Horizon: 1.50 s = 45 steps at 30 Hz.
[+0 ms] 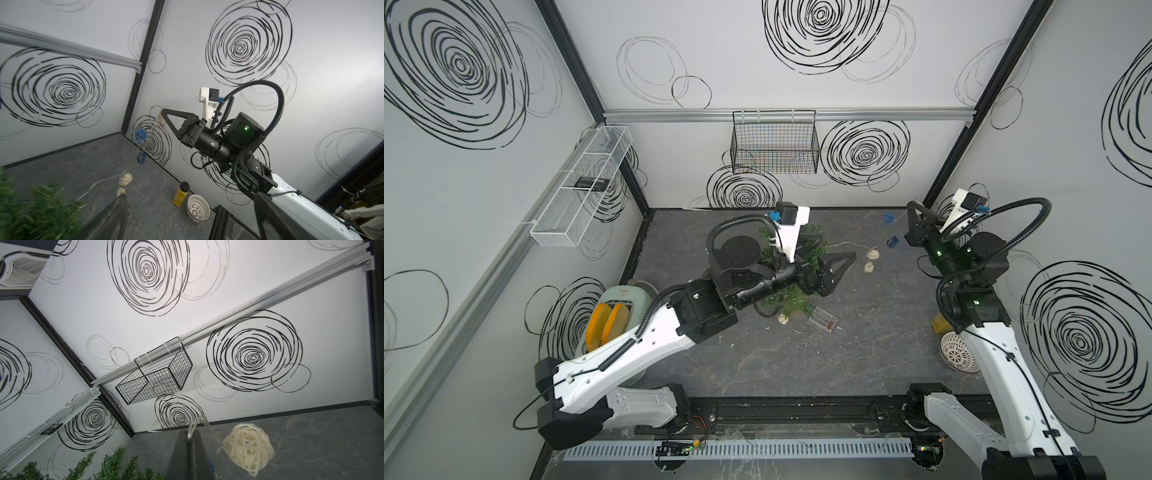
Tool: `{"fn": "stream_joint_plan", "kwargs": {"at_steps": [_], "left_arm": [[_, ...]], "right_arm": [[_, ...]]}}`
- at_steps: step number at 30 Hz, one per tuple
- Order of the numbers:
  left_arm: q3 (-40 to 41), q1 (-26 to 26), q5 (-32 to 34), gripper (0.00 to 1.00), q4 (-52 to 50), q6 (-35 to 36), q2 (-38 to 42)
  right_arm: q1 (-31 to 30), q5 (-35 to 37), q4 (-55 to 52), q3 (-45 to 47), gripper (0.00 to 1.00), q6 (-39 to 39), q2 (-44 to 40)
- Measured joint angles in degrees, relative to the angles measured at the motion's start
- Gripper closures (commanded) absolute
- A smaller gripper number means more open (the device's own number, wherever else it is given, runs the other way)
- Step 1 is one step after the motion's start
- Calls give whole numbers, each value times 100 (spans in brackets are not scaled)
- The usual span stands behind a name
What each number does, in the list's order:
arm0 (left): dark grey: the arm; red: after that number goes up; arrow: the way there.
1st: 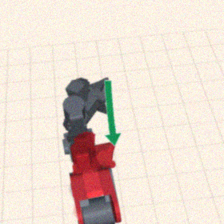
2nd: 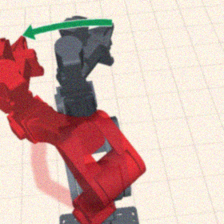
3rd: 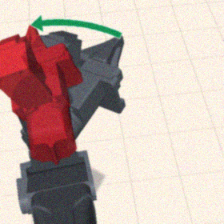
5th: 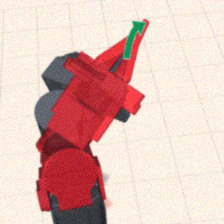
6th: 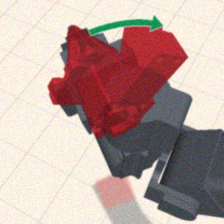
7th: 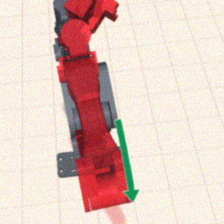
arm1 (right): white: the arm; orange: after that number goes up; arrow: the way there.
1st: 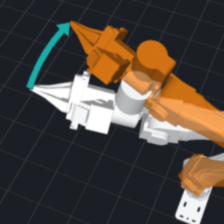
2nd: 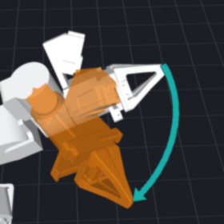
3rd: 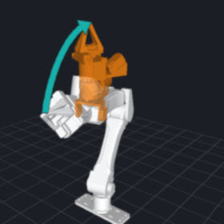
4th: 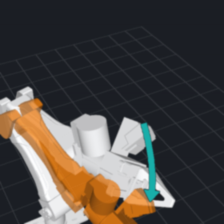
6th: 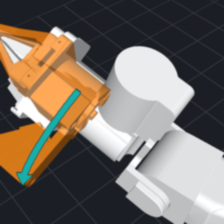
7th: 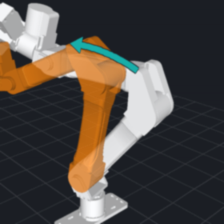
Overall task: Remove string lights from the small christmas tree
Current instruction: Remove the light string from the Christmas tree.
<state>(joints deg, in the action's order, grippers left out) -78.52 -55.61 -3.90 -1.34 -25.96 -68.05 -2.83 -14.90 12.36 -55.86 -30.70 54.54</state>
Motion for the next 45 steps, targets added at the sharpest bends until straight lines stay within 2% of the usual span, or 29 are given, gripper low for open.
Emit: {"fn": "stream_joint_plan", "kwargs": {"at_steps": [4, 9, 16, 19, 30, 36, 45], "left_arm": [[195, 914, -289, 4, 118, -133, 428], [205, 1945, -737, 4, 232, -278, 590], [245, 3571, -1648, 4, 750, -717, 391], [245, 3950, -1939, 4, 1064, -817, 131], [94, 4400, -2677, 4, 1611, -857, -911], [-15, 4404, -3154, 4, 1978, -787, -1502], [-516, 4133, -3768, 4, 2151, -509, -2500]], "right_arm": [[35, -286, 210, -258, 100, -85, 452], [35, -573, 345, -664, 100, -173, 970], [-151, -927, 444, -1565, 100, -153, 1714], [-302, -1067, 446, -2011, 100, -107, 2127], [-828, -1425, 101, -4068, 100, 127, 3598], [-1163, -1556, -42, -4957, 100, 264, 4113], [-1314, -1639, -208, -5672, 100, 310, 4857]]}}
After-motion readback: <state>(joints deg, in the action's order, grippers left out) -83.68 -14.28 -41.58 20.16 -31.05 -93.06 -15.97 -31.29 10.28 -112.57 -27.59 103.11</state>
